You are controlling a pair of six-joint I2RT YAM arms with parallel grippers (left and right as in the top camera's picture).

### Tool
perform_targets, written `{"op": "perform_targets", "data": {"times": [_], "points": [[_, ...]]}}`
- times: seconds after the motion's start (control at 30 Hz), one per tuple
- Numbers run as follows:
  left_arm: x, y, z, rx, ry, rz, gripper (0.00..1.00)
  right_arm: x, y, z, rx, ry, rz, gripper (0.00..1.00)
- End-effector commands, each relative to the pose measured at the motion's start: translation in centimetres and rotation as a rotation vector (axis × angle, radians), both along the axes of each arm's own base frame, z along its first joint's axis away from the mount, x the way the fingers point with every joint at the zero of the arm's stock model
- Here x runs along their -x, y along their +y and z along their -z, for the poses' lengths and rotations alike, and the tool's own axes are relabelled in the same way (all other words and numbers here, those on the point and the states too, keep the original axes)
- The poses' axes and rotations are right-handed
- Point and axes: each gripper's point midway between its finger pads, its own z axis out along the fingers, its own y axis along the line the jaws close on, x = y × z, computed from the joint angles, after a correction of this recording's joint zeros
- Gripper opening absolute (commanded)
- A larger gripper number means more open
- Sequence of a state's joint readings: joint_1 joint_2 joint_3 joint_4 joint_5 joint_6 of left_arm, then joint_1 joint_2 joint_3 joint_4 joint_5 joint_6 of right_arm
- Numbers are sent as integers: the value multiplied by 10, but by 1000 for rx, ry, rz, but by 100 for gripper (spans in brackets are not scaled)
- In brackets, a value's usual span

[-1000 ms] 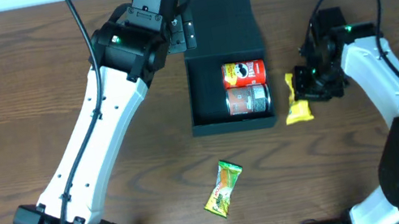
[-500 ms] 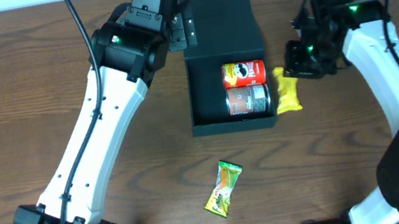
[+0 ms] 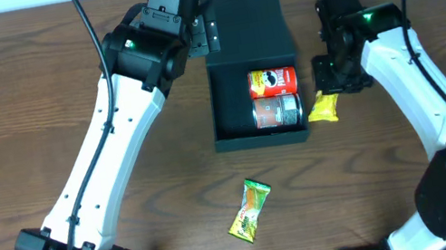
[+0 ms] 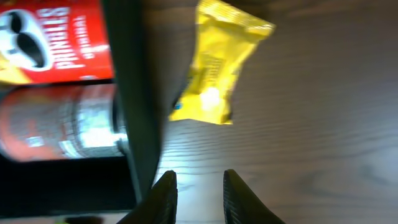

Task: Pack container
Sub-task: 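Lift the yellow packet and carry it toward the box's right side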

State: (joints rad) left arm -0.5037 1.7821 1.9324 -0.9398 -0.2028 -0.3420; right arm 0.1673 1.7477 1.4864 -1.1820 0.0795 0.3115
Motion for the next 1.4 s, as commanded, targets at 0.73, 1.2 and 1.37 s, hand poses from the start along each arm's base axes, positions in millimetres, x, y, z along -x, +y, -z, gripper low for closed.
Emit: {"op": "perform_targets", "data": {"times": [0.73, 1.2, 1.37], "points": [[0, 7, -13, -3, -31, -15, 96, -2, -17, 70, -38, -47, 150, 33], [0, 7, -13, -3, -31, -15, 95, -9, -21, 82, -25, -66, 159, 30], [0, 7, -13, -4, -30, -15, 95, -7, -21, 98, -21, -27, 162, 26]]}}
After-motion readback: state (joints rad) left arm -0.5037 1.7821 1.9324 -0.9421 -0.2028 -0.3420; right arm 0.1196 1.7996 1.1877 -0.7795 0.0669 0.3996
